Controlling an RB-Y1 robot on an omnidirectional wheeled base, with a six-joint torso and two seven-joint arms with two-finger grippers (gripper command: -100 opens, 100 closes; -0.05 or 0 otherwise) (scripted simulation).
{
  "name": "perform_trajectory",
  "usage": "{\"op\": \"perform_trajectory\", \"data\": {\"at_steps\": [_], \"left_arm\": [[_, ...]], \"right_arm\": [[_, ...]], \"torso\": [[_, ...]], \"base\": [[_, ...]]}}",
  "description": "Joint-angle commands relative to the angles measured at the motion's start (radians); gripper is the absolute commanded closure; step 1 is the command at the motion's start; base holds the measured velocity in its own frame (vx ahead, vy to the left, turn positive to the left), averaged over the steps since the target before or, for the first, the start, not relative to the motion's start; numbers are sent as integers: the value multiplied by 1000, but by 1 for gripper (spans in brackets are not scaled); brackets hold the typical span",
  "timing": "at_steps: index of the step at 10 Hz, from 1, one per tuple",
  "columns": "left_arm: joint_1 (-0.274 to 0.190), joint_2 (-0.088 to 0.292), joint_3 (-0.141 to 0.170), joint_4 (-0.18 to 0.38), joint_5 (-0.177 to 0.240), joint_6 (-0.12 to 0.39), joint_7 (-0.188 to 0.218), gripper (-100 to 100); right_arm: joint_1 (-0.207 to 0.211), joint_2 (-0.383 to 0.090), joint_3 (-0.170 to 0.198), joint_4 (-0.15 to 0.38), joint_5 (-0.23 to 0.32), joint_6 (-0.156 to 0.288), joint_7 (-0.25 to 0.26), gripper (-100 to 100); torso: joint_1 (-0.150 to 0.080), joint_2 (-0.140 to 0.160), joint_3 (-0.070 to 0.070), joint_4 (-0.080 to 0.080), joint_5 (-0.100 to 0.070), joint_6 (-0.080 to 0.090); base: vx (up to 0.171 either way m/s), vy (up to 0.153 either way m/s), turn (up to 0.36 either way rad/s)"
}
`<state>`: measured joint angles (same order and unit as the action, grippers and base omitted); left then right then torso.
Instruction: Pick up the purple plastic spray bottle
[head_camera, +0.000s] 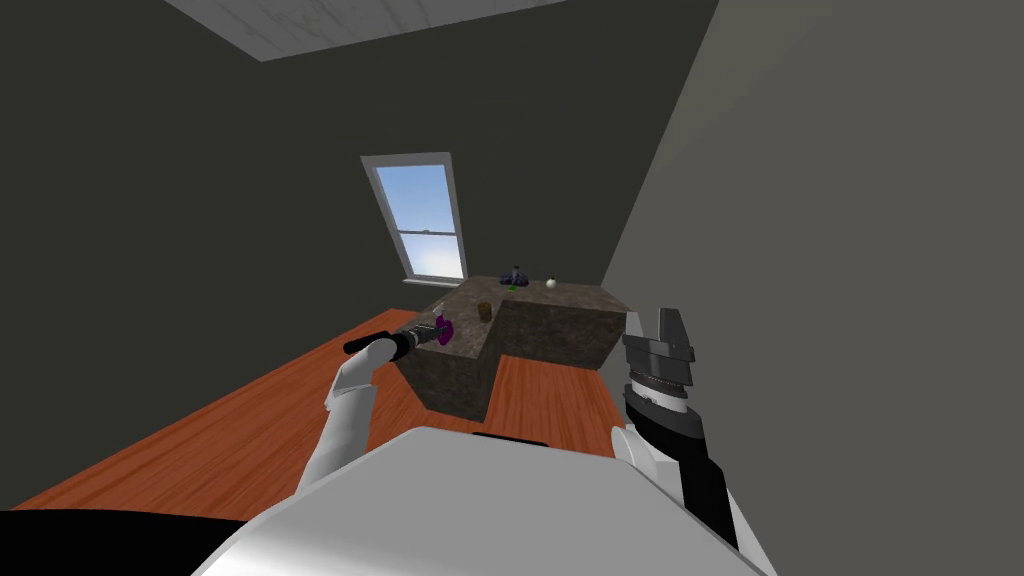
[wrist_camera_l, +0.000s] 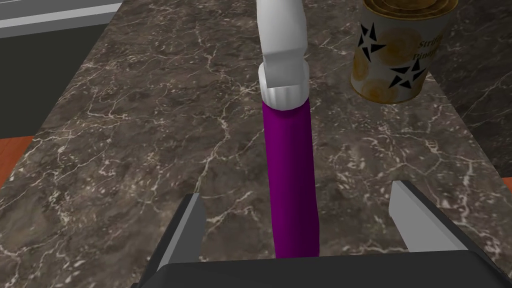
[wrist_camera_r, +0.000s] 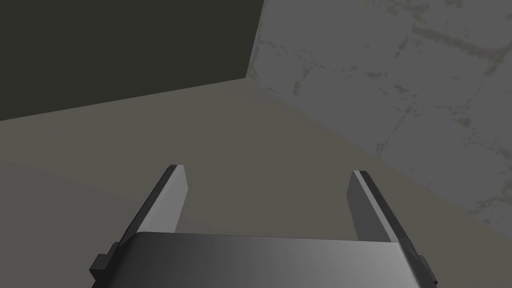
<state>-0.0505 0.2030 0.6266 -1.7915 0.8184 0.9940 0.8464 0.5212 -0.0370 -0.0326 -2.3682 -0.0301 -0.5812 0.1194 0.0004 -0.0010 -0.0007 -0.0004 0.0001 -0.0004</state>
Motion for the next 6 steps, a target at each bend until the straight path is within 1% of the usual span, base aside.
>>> {"op": "perform_trajectory", "data": {"at_steps": [1,2,3,4,5,6], "left_arm": [[37,46,-6,21,35,-44,21,-100],[74,78,-13,43,70,-73,41,-100],[74,92,-13,43,70,-88,41,-100],[111,130,-19,64,105,-122,62,-100],[111,138,-19,64,105,-133,62,-100],[148,178,-25,85,140,-168,83,-100]], "right_arm": [[0,0,0,0,0,0,0,0],[0,0,0,0,0,0,0,0],[0,0,0,0,0,0,0,0],[0,0,0,0,0,0,0,0],[0,0,0,0,0,0,0,0],[0,0,0,0,0,0,0,0]], "torso": [[0,0,0,0,0,0],[-1,2,1,0,0,1],[-2,3,2,1,0,-1],[-3,3,2,1,-1,0],[-3,4,2,1,-1,1],[-2,3,2,1,-1,0]], "base": [[-16,-12,-275],[-42,-30,-467],[-37,-37,76],[-35,-36,-167],[-25,-20,-162],[-24,-20,-240]]}}
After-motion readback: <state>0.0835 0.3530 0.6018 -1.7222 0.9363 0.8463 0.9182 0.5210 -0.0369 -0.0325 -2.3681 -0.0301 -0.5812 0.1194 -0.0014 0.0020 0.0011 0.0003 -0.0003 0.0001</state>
